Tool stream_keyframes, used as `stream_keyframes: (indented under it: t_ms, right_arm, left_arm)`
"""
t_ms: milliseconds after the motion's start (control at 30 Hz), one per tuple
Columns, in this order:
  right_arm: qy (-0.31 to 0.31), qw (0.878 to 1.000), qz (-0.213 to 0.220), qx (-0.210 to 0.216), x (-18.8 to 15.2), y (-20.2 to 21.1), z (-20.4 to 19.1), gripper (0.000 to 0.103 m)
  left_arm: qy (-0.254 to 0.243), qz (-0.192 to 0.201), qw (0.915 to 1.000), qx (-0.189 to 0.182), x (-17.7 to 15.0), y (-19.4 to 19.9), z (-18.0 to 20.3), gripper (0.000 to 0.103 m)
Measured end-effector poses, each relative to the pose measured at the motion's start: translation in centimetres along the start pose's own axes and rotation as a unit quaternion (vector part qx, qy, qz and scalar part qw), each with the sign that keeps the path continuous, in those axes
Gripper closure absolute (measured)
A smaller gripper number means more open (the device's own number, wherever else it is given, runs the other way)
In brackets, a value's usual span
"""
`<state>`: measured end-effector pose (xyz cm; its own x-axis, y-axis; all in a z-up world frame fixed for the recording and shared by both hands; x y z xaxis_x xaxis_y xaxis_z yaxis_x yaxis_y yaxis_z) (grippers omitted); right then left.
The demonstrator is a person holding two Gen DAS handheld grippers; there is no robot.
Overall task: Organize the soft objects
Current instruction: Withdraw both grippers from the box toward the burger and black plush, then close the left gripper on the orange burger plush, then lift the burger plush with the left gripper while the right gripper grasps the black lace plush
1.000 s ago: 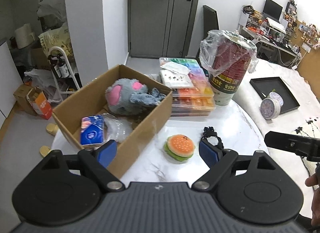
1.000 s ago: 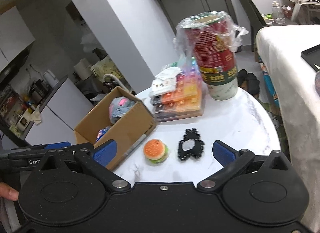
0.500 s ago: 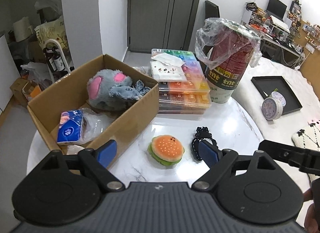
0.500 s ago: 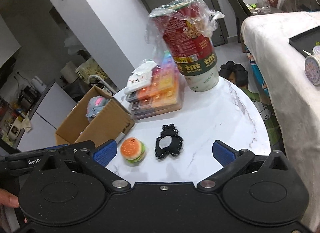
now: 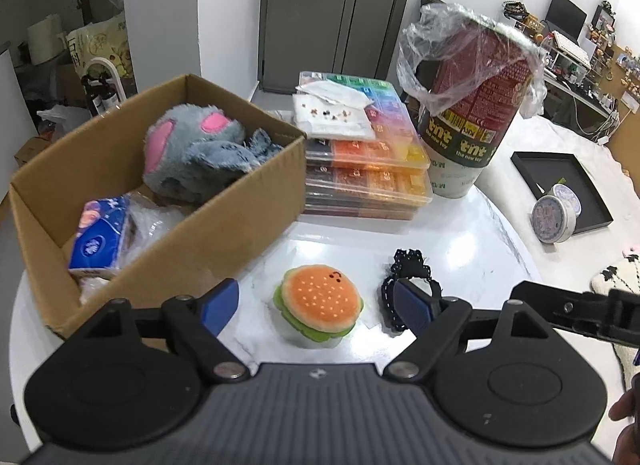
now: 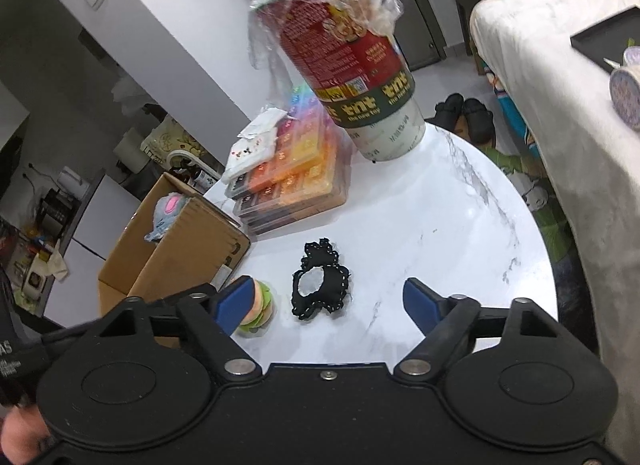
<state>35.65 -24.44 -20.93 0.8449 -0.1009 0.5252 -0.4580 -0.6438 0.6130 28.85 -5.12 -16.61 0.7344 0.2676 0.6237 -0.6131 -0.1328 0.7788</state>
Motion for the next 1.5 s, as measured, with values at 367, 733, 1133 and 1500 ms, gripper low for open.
stream_keyframes:
  t_ms: [367, 733, 1133, 1500]
  right_arm:
    - [-0.042, 0.999, -0.02, 0.012, 0.1, -2.6, 1.5, 0.039]
    - [-0.039, 0.999, -0.036, 0.011, 0.1, -4.6, 1.1, 0.039]
    - [-0.009, 0.999, -0.036, -0.011, 0.2, -6.3, -0.2, 0.039]
    - [0.052, 0.996, -0.048, -0.053, -0.8, -7.7, -2.0, 0.04]
  left_arm:
    - [0.015, -0.006, 0.9998, 0.006, -1.1, -3.4, -0.1, 0.03]
    - [0.014, -0.019, 0.9997, 0.005, -1.8, -5.4, 0.0, 0.049]
    - [0.029, -0.017, 0.9994, -0.002, -2.6, -3.4, -1.2, 0.058]
    - [0.039, -0.04, 0.9984, -0.006, -4.1, -2.2, -2.8, 0.058]
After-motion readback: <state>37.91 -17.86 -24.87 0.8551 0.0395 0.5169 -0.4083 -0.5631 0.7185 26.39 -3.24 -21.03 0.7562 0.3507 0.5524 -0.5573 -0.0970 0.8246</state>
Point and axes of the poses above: each gripper's, at about its wrist camera, not at the fingertips, and y roughly against the way its jaws point, z to its right, x to its top, the point moved 4 cm from there along -y, roughly the way its jaws point, and after that the axes turned 3 degrees about x, right-handed, at the moved point
